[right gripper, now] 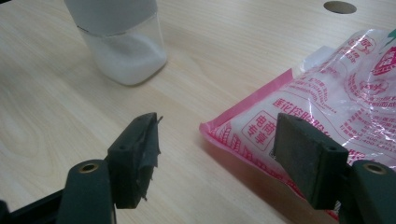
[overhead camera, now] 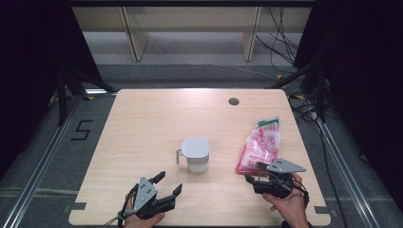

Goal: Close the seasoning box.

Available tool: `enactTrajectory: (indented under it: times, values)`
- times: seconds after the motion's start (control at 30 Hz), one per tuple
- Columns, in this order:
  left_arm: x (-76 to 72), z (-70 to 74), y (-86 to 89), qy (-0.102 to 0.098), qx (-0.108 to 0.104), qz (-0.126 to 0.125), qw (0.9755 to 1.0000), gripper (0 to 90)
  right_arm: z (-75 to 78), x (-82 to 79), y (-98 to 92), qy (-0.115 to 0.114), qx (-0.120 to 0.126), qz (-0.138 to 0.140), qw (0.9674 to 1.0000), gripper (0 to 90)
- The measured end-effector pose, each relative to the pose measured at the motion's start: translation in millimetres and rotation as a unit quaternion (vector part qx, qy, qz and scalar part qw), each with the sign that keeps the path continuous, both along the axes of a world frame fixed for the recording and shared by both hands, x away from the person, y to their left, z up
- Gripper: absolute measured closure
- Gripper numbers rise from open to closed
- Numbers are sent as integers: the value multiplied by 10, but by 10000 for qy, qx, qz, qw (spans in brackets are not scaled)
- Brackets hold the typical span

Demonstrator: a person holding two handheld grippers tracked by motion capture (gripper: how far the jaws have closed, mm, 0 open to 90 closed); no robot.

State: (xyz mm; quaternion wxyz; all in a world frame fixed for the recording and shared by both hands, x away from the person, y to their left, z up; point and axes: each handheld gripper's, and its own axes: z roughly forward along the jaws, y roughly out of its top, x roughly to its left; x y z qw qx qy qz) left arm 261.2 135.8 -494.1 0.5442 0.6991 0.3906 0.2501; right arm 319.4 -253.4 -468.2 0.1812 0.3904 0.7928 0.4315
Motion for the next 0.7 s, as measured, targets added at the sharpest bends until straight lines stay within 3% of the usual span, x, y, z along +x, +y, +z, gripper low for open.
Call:
enactTrajectory:
  times: [0.1, 0.3, 0.33, 0.47, 0.53, 0.57, 0.7]
  values:
    - [-16, -24, -4, -13, -19, 27, 10000, 276, -10, -19, 9, 34, 105, -53, 9999, 320]
    - [-27, -47, -3, 11, 42, 49, 10000, 272, -24, -20, -22, 23, 82, -18, 10000, 320]
    - [-23, -52, 0, 14, 57, 68, 10000, 271, -26, -41, -10, 125, 139, -93, 9998, 320]
    - [-7, -74, 17, 7, 9, 97, 10000, 269, -40, -38, -18, 107, 121, -64, 9998, 320]
    - [-7, -77, 36, 61, 57, 126, 9999, 268, -45, -40, -16, 134, 117, -49, 9998, 320]
    - [-4, -83, 41, 72, 50, 136, 9999, 268, -42, -23, -39, 69, -7, 24, 10000, 320]
    - [18, -86, 82, 38, 132, 118, 9998, 266, -45, -31, -38, 89, 5, 3, 10000, 320]
